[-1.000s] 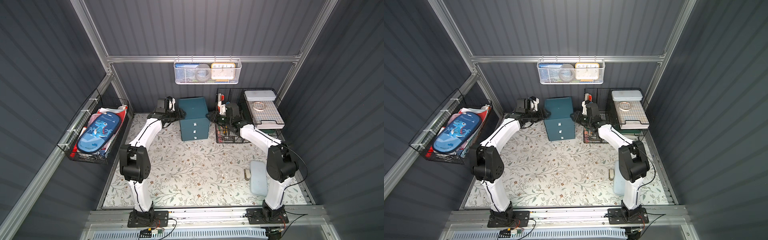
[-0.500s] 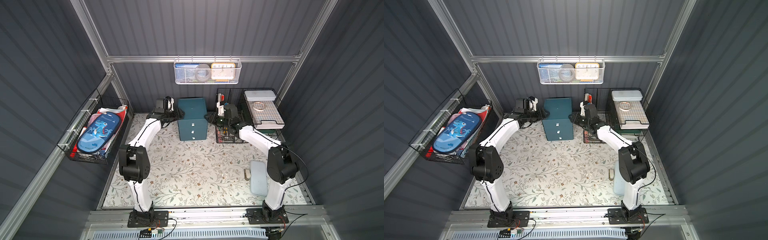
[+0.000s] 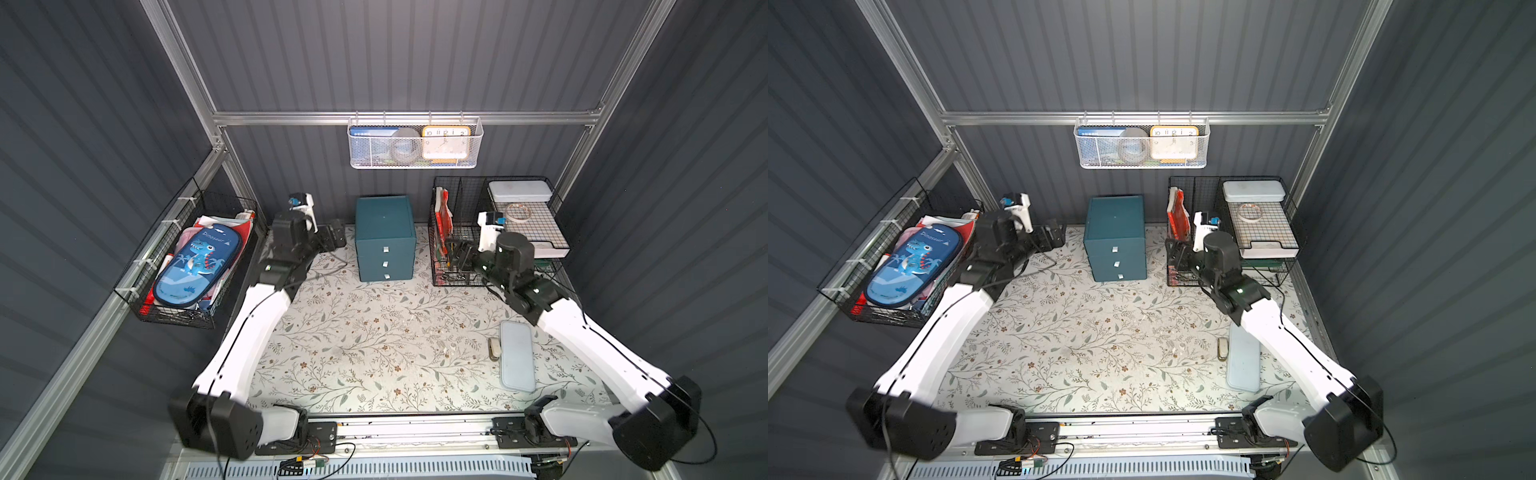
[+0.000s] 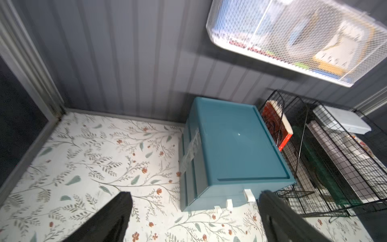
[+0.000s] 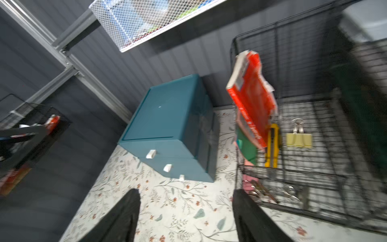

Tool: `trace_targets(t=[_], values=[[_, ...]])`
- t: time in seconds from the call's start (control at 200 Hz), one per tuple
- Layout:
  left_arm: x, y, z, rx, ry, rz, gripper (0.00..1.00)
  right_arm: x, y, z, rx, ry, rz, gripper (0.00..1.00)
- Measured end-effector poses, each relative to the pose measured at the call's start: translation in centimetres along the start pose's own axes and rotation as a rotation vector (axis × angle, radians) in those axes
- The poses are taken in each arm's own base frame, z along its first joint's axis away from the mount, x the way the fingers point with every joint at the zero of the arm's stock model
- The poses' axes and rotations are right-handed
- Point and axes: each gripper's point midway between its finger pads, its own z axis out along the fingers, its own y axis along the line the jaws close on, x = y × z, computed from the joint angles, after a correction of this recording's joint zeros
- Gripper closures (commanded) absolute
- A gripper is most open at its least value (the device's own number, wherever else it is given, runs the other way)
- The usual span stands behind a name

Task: Place the plugs into the drawer by color
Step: Adjust the storage box at the center of the board, then reset both arms

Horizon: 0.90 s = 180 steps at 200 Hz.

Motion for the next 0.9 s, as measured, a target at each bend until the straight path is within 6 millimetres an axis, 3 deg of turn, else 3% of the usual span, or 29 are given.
trace_targets(t=[0.065,0.125,0.255,0.305,0.35,0.485,0.751,0.901], values=[[2.6,1.4,-1.3,-0.041,-0.023,0.012,0.01,2.5,-3.0,-0.9,0.093,-0.029,-0.102,0.22],[6.1,3.1,-0.7,-0.091,-0.007,0.03,0.01,6.2,-6.7,-1.0,0.199,-0.037,-0.197,0.19],[17.1,7.4,2.0,-0.224,0.181,0.107,0.01,15.2,-14.4,-1.3,0.404,0.09,-0.38,0.08],[20.2,8.7,2.7,-0.265,0.254,0.136,0.01,16.9,-16.3,-1.6,0.47,0.133,-0.43,0.07],[21.8,9.5,3.2,-0.294,0.287,0.159,0.01,16.9,-17.6,-1.6,0.522,0.128,-0.452,0.05],[22.3,10.5,4.9,-0.328,0.242,0.213,0.01,15.3,-19.7,-1.3,0.591,0.004,-0.441,0.01],[22.7,11.4,6.7,-0.314,0.128,0.313,0.01,15.8,-23.3,-0.9,0.594,-0.089,-0.335,0.01],[21.0,11.7,6.9,-0.298,0.025,0.305,0.01,16.6,-24.5,-0.3,0.584,-0.082,-0.29,0.01]])
